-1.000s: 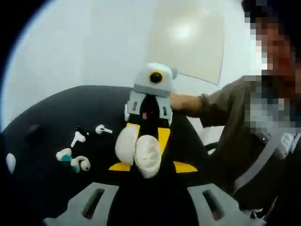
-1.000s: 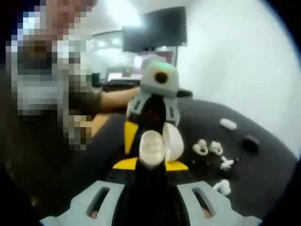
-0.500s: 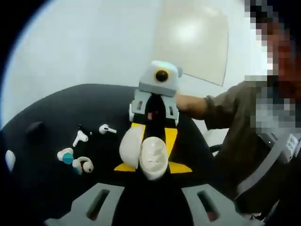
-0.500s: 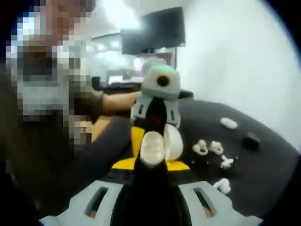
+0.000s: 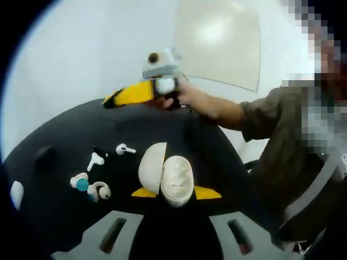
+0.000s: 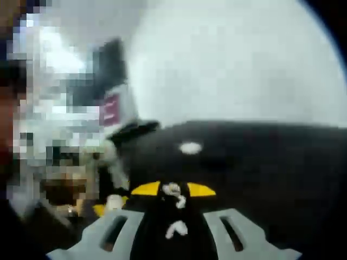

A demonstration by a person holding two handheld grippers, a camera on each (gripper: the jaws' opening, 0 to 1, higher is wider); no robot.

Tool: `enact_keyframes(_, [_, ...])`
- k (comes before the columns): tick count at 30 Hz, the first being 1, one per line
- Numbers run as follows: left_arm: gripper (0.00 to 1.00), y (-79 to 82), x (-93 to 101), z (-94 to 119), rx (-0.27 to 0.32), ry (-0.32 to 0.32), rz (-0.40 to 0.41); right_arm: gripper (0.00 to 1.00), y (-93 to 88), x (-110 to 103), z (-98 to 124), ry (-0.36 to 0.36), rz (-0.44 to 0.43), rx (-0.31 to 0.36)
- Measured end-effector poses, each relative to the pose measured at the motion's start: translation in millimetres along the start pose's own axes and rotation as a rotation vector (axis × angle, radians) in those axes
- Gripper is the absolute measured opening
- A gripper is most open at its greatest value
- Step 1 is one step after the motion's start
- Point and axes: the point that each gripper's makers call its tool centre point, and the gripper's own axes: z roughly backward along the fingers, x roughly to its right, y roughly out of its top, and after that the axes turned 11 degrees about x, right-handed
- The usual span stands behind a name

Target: Pick up three earphones and place each one into its charging case using tactile feedback, ensure that each earphone is properly inserted and securely positioned inside the case.

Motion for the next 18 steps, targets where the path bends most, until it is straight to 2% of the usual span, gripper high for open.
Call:
enact_keyframes(1, [0.19, -0.1, 0.4, 0.1, 0.001, 0.001, -0.003, 0.18, -6.1, -0.4, -7.7, 0.004, 0.019, -0.080])
enact_keyframes(2, [0.19, -0.3, 0.8, 0.1, 0.001, 0.002, -0.010, 0.18, -6.0, -5.4, -18.1, 0.053, 0.087, -0.100])
enact_keyframes(3, [0.19, -0.5, 1.2, 0.4, 0.002, 0.002, -0.022, 0.18, -6.7, -9.2, -28.2, 0.067, 0.113, -0.112])
enact_keyframes(4, [0.19, -0.4, 0.6, 0.4, 0.003, 0.003, -0.028, 0.18, -9.7, -7.9, -36.7, 0.056, 0.097, -0.154])
enact_keyframes(6, [0.19, -0.2, 0.1, 0.4, 0.003, 0.005, -0.033, 0.17, -12.2, -7.4, -53.0, 0.054, 0.096, -0.193])
enact_keyframes(10, [0.19, -0.6, -1.0, 2.3, 0.003, 0.014, -0.011, 0.14, -39.1, -5.0, -63.9, 0.021, 0.144, -0.344])
enact_keyframes(11, [0.19, -0.7, -1.6, 3.2, 0.002, 0.020, -0.001, 0.14, -44.0, -6.9, -63.5, 0.036, 0.153, -0.366])
enact_keyframes(13, [0.19, -1.0, -2.5, 5.1, 0.000, 0.028, 0.015, 0.14, -47.1, -10.8, -64.8, 0.046, 0.137, -0.367])
enact_keyframes(15, [0.19, -1.6, -0.4, 4.9, -0.003, 0.030, 0.006, 0.14, -47.6, -13.2, -63.3, 0.064, 0.112, -0.380])
enact_keyframes(18, [0.19, -2.0, 1.0, 4.4, -0.005, 0.031, -0.002, 0.14, -52.3, -17.8, -60.5, 0.072, 0.131, -0.407])
